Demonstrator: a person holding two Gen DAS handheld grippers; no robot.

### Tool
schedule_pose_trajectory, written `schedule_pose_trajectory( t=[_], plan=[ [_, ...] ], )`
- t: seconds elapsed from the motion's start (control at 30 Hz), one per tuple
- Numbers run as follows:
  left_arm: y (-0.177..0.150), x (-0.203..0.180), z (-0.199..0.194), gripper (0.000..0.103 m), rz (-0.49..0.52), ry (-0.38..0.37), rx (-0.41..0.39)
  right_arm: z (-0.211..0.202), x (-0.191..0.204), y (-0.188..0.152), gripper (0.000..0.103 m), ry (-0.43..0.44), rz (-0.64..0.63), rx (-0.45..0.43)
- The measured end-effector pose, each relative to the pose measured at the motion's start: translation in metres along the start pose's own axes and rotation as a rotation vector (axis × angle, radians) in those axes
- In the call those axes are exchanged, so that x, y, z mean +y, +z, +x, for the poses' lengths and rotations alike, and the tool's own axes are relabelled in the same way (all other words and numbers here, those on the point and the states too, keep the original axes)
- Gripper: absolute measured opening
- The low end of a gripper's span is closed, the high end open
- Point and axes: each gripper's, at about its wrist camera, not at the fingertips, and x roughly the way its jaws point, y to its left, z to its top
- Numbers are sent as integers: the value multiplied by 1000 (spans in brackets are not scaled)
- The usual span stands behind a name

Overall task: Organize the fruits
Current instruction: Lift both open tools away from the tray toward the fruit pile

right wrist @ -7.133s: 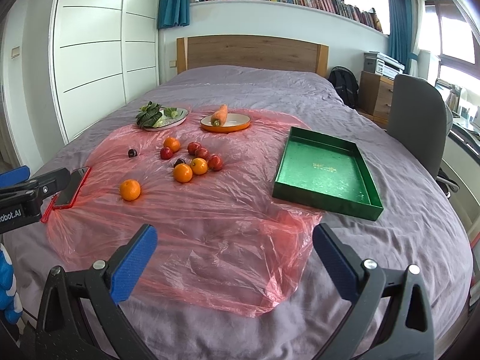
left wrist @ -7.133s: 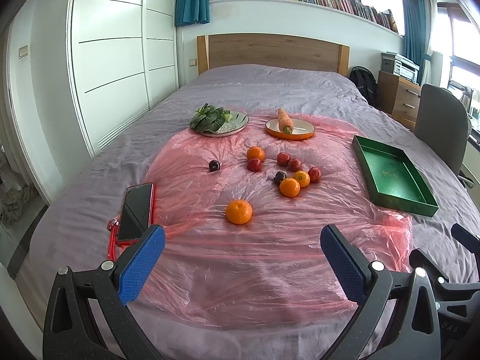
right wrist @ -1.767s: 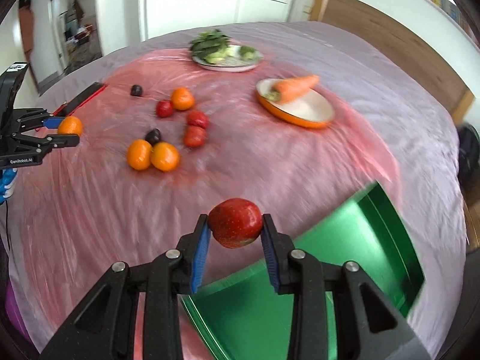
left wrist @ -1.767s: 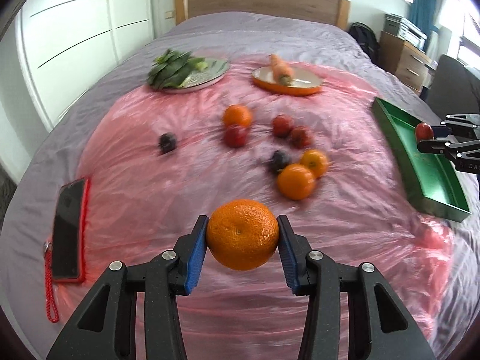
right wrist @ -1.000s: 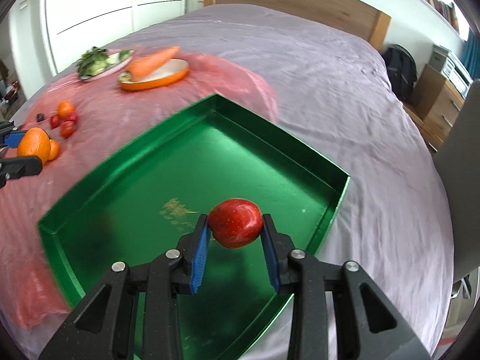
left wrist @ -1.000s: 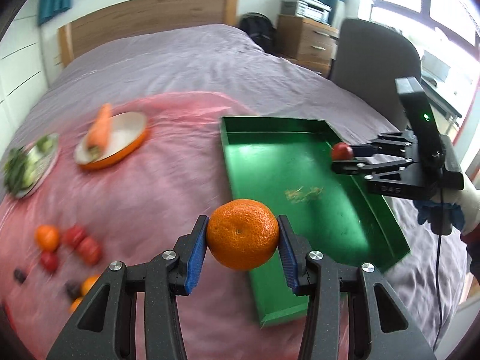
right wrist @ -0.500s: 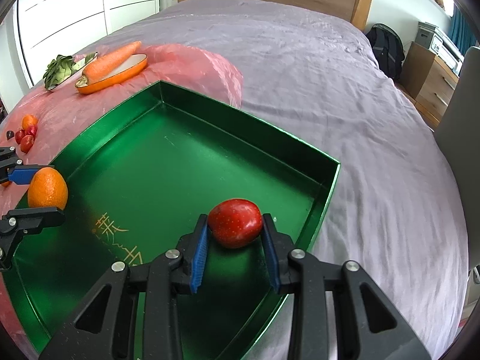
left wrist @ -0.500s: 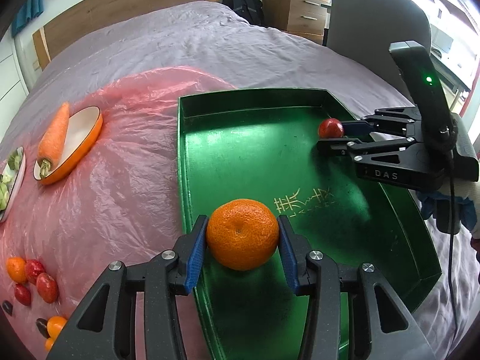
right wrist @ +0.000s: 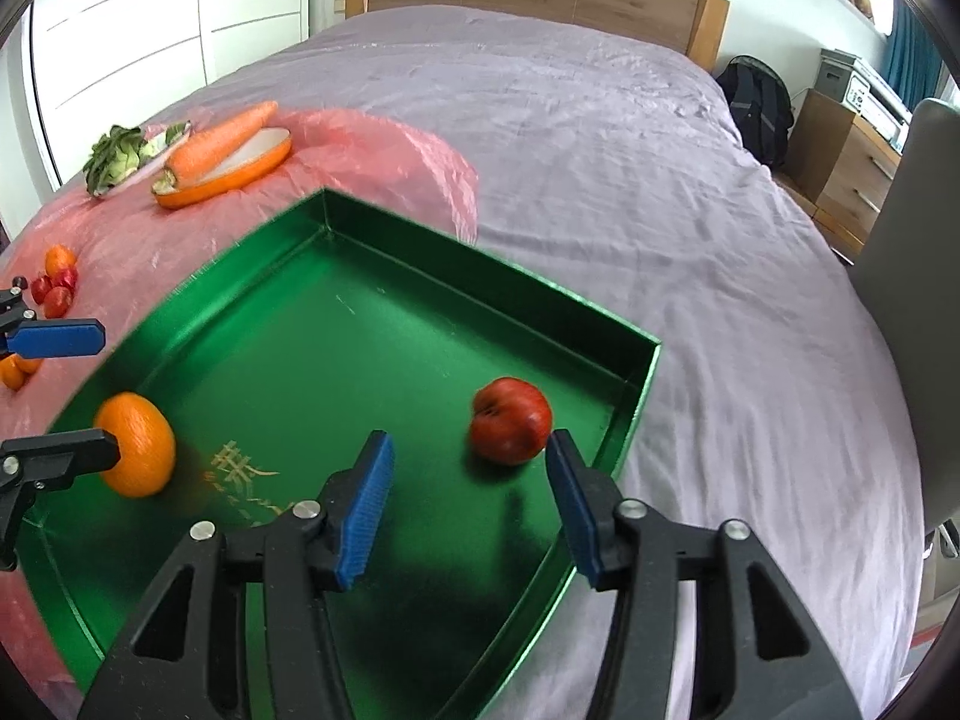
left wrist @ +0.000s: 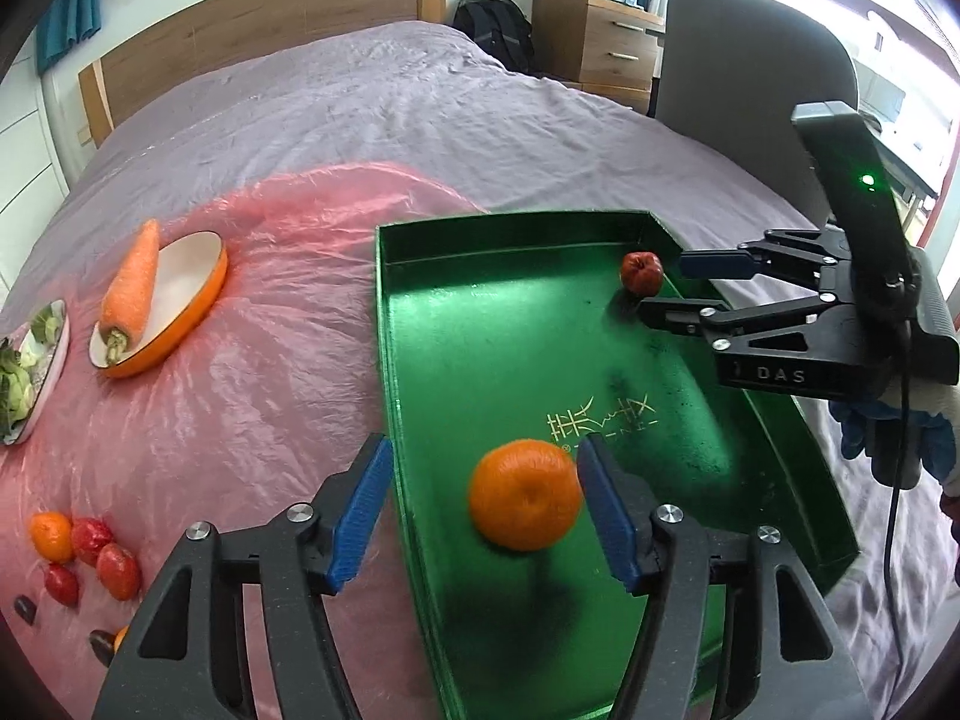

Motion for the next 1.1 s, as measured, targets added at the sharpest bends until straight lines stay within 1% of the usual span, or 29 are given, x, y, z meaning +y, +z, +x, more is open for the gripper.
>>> schedule_pose_trajectory(
  t=[0.23,0.4,0.53,0.73,0.9,1.1],
  plan=[
    [-8,9,-39,58,-13,0,-28,-40,12,-3,90,-19,-2,-22],
    [-21,15,-67,58,-38,-11,-36,-73,21,-21,90,-24,35,-26],
    [-40,13,-91,58,-46,-21,-38,-96,36,-40,90,-26,43,-18],
    [-76,12,-123,58,-76,-21,-29,-136,75,-72,90,0,57,-18],
    [-98,13,-155,58,-69,10,-47,-168,113,-99,90,10,42,-7],
    [-120,22,-192,58,-61,51,-77,-200,154,-121,90,14,29,-15]
  ],
)
